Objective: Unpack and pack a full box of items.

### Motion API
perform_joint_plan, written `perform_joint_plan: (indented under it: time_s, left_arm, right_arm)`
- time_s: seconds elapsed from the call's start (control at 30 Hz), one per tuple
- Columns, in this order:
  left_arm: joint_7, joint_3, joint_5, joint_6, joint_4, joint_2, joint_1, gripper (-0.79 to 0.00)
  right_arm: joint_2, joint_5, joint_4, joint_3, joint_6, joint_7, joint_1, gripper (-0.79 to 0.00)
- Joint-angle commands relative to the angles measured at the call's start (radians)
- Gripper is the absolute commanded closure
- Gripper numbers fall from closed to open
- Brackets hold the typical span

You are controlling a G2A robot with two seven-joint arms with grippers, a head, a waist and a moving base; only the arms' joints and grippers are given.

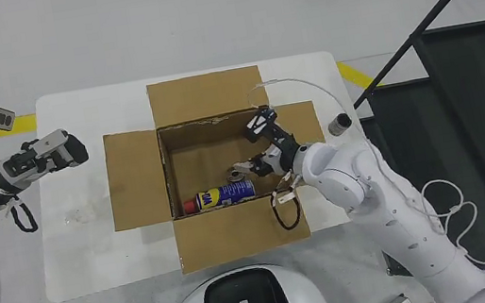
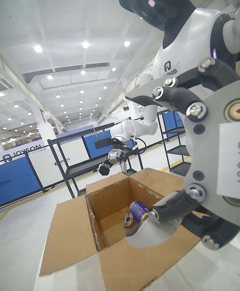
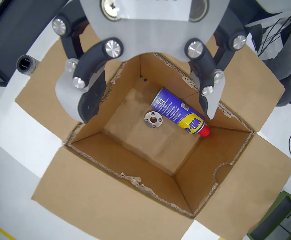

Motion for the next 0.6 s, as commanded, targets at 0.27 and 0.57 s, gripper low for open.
perform_joint_plan:
  time_s: [0.27, 0.57]
  left_arm:
    - [0.0, 0.0, 0.0, 0.0, 0.0, 0.0, 0.0, -0.785]
    - [0.0, 0.0, 0.0, 0.0, 0.0, 0.0, 0.0, -0.785]
  right_arm:
    - [-0.019, 0.047, 0.087, -0.081, 0.009, 0.015, 0.082, -0.785]
    - [-0.019, 0.047, 0.087, -0.081, 0.009, 0.015, 0.082, -0.785]
